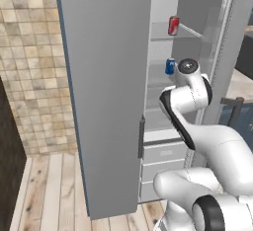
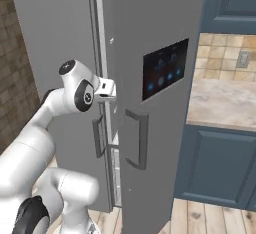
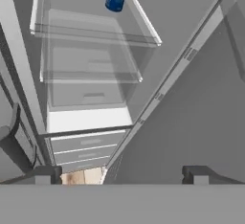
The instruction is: Open the fridge, grab two sodas, and place both sodas inside the bowl with ice on the dining counter.
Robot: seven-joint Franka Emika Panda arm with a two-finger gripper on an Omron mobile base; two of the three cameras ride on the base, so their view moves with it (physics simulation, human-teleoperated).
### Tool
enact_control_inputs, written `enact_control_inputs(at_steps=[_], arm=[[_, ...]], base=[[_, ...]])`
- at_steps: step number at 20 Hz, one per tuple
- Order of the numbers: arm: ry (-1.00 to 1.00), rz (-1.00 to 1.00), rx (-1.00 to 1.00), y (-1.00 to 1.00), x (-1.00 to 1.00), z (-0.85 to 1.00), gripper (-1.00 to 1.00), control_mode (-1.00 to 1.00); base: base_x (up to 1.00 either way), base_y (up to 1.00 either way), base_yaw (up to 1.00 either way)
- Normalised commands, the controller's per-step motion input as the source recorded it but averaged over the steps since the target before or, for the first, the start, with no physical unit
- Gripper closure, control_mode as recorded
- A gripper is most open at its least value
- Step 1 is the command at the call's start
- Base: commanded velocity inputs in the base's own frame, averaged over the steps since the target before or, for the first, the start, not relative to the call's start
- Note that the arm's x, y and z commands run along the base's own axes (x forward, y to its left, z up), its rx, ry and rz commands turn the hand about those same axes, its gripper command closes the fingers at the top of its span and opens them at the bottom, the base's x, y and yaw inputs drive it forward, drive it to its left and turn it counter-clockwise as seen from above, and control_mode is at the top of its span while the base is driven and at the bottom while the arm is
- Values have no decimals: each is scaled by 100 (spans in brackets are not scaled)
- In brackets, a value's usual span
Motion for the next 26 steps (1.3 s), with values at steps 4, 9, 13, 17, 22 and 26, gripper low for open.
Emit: enact_control_inputs(at_steps=[4, 9, 13, 17, 22, 26], arm=[[2, 0, 0, -83, 45, 0, -100, -100], [0, 0, 0, -83, 13, 0, -100, -100], [-4, 0, 0, -81, 0, 0, -100, -100], [-7, 0, 1, -80, -1, 5, -100, -100], [-6, 0, 6, -72, -10, 14, -100, -100], [-5, 0, 10, -57, -8, 23, -100, -100]], base=[[0, 0, 0], [0, 0, 0], [0, 0, 0], [0, 0, 0], [0, 0, 0], [0, 0, 0]])
